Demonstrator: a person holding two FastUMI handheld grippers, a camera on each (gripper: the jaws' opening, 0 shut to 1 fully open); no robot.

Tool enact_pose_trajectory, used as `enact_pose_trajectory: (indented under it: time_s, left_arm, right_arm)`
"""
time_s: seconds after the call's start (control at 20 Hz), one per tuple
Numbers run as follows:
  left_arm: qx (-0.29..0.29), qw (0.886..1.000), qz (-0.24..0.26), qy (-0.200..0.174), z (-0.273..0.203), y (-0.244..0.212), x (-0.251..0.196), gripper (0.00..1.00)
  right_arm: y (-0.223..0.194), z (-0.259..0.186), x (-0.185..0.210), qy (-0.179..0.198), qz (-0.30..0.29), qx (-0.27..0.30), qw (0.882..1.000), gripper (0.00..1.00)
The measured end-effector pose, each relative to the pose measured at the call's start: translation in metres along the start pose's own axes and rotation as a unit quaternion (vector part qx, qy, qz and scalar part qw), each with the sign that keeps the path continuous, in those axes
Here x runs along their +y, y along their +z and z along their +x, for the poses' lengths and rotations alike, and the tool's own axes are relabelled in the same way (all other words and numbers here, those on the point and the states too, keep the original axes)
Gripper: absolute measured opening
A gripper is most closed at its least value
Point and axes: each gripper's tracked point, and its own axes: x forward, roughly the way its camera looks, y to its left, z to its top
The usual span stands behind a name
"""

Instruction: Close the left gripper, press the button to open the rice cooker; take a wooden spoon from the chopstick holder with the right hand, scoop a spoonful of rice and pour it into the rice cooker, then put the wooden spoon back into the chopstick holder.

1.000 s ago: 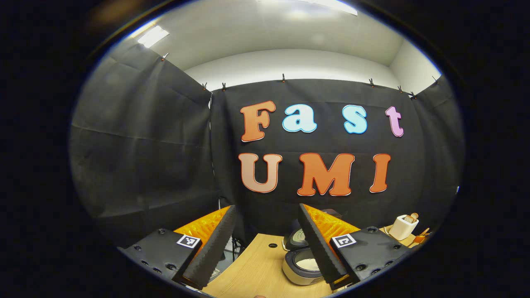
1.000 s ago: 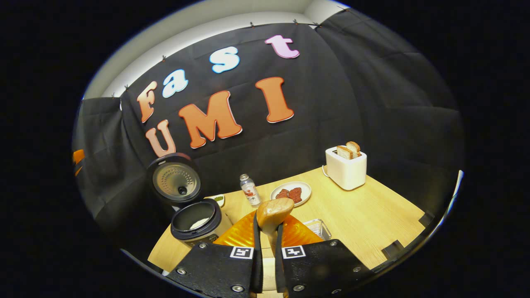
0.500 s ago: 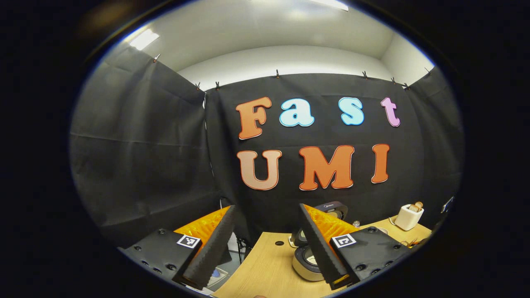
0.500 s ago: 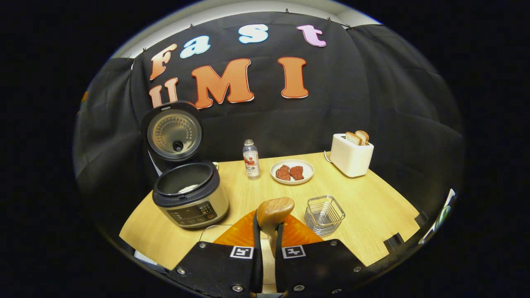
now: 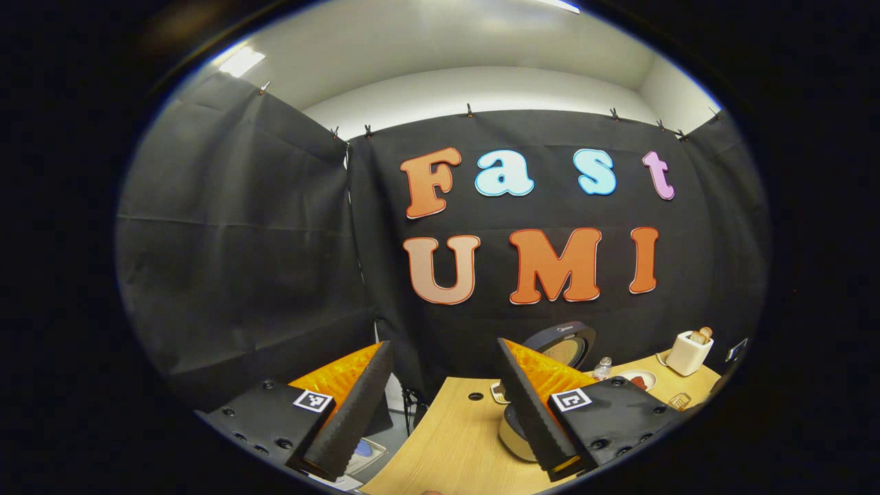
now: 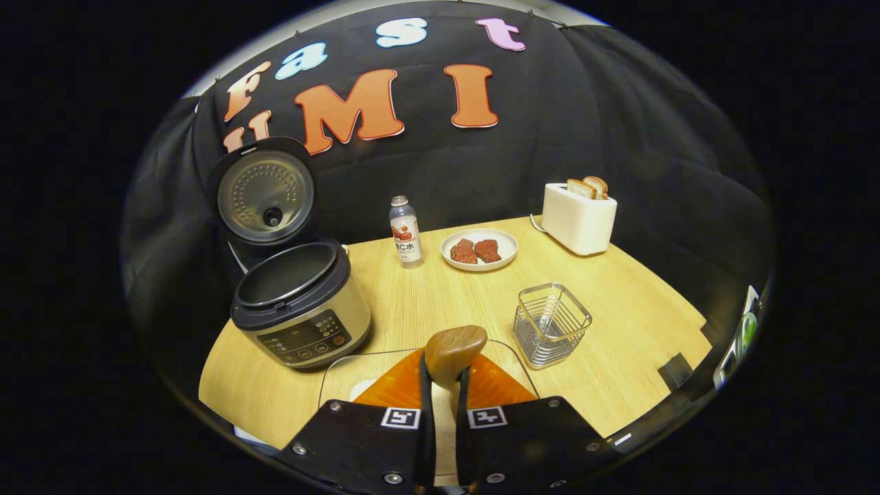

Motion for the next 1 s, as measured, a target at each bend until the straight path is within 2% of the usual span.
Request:
enact_pose_trajectory:
  time_s: [0.2, 0.3, 0.45, 0.7, 1.0]
  left_arm:
    - [0.006, 1.0, -0.003, -0.006, 0.002, -0.006, -0.002, 1.0]
    - [0.005, 1.0, -0.005, -0.01, 0.004, -0.003, -0.004, 0.97]
    - [0.005, 1.0, -0.005, -0.014, 0.006, -0.005, -0.007, 0.99]
    - [0.004, 1.0, -0.004, -0.02, 0.01, -0.003, -0.014, 0.98]
    - [0.006, 1.0, -0.01, -0.028, 0.013, -0.004, -0.022, 0.99]
  right_arm:
    - [-0.006, -0.003, 0.023, 0.031, 0.042, 0.009, 0.999, 0.11]
    - [-0.008, -0.006, 0.026, 0.039, 0.053, 0.012, 0.998, 0.11]
    - [-0.009, -0.007, 0.026, 0.052, 0.095, 0.016, 0.994, 0.11]
    - [-0.012, -0.005, 0.016, 0.057, 0.192, 0.029, 0.979, 0.11]
    - [-0.017, -0.007, 0.017, 0.078, 0.265, 0.042, 0.96, 0.11]
